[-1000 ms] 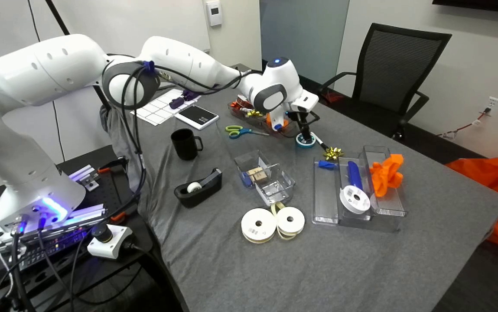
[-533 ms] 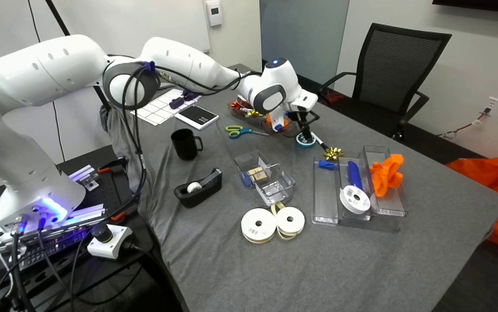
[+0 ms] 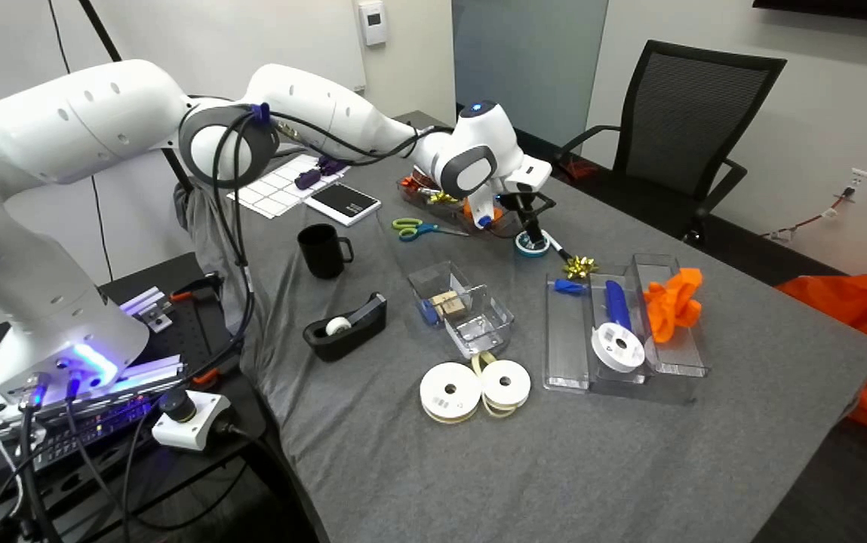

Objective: Put the white and blue object in the clear container on the left.

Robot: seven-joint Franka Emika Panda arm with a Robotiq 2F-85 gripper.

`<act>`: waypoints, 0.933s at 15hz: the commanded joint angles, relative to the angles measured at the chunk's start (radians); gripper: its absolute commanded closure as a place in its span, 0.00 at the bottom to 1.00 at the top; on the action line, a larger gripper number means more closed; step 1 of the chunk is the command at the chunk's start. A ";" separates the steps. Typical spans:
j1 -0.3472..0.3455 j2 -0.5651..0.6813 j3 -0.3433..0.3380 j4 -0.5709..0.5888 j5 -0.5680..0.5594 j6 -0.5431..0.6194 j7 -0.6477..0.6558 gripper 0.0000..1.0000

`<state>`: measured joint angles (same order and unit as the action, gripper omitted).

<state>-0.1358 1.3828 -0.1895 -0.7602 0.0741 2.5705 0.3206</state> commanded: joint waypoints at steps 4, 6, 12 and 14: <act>0.007 -0.027 -0.009 -0.059 -0.010 0.029 -0.022 0.00; 0.003 -0.038 0.000 -0.069 -0.006 0.027 -0.035 0.00; -0.028 -0.086 0.057 -0.121 0.016 0.023 -0.125 0.00; -0.031 -0.096 0.056 -0.140 0.013 0.027 -0.133 0.00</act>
<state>-0.1545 1.3496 -0.1577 -0.8009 0.0796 2.5741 0.2398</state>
